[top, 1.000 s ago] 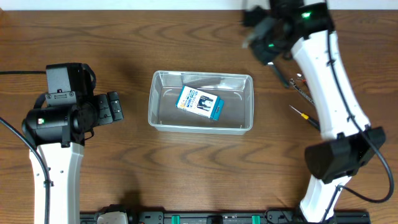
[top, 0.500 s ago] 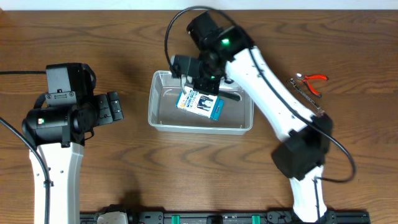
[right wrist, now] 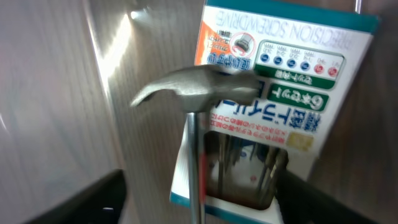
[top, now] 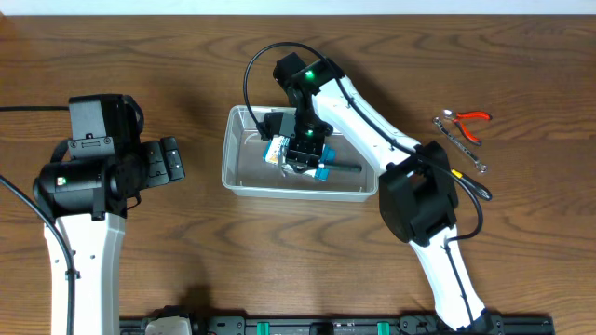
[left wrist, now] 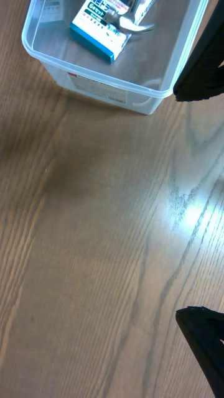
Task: Pack container
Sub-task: 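Carry the hammer into the container and release it, then return the right gripper to the yellow-handled screwdriver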
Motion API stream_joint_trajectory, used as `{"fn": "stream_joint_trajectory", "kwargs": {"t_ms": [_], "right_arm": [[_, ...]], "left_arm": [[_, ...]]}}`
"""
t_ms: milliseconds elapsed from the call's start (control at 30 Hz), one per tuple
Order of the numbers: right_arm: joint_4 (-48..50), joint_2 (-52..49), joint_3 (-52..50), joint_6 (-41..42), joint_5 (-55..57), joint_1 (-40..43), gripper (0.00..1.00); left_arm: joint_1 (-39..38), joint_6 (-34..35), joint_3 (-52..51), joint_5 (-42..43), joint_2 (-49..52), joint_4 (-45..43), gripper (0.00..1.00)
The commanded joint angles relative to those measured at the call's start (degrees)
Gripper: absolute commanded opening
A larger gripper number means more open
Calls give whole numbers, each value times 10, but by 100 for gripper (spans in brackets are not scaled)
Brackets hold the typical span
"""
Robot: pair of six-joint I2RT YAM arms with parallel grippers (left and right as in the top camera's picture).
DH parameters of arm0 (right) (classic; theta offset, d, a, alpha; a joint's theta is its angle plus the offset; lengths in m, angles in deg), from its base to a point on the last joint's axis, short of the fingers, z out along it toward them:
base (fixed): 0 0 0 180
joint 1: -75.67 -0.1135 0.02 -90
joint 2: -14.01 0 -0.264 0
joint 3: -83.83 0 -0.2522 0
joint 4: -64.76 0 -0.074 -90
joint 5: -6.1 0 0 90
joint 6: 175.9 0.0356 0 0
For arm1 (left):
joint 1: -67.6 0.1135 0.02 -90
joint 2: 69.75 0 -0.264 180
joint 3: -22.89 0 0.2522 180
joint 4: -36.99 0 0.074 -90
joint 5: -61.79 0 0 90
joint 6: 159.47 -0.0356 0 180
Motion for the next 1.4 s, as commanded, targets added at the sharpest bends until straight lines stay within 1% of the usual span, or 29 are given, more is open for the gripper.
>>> {"fn": "stream_joint_trajectory", "kwargs": {"t_ms": [0, 167, 233, 267, 333, 400, 433, 500, 567, 667, 800, 933, 1133, 1267, 1367], "right_arm": [[-2, 73, 9, 30, 48, 5, 85], [21, 185, 9, 70, 133, 38, 89], [35, 227, 9, 105, 166, 68, 94], [38, 243, 9, 124, 177, 85, 99], [36, 266, 9, 161, 187, 136, 99], [17, 271, 9, 182, 181, 195, 99], [-5, 269, 9, 175, 164, 226, 99], [-70, 258, 3, 125, 116, 285, 99], [-81, 256, -16, 115, 92, 323, 99], [-104, 256, -46, 115, 67, 361, 99], [-94, 282, -97, 130, 38, 388, 99], [-78, 343, -173, 166, 37, 400, 99], [-14, 497, -326, 169, 37, 399, 99], [40, 606, -447, 128, 51, 405, 99], [67, 661, -541, 72, 53, 417, 99]], "left_arm": [[2, 1, 2, 4, -4, 1, 98], [2, 1, 2, 4, -4, 1, 98], [2, 1, 2, 4, -4, 1, 98], [2, 1, 2, 4, -4, 1, 98], [2, 1, 2, 4, -4, 1, 98], [2, 1, 2, 4, -4, 1, 98], [2, 1, 2, 4, -4, 1, 98], [2, 1, 2, 4, -4, 1, 98], [2, 1, 2, 4, -4, 1, 98], [2, 1, 2, 4, -4, 1, 98], [2, 0, 2, 3, -4, -2, 98], [2, 0, 2, 3, -4, -3, 98], [2, 1, 2, 4, -4, -3, 98], [2, 1, 2, 4, -4, -3, 98], [2, 1, 2, 4, -4, -3, 98]]}}
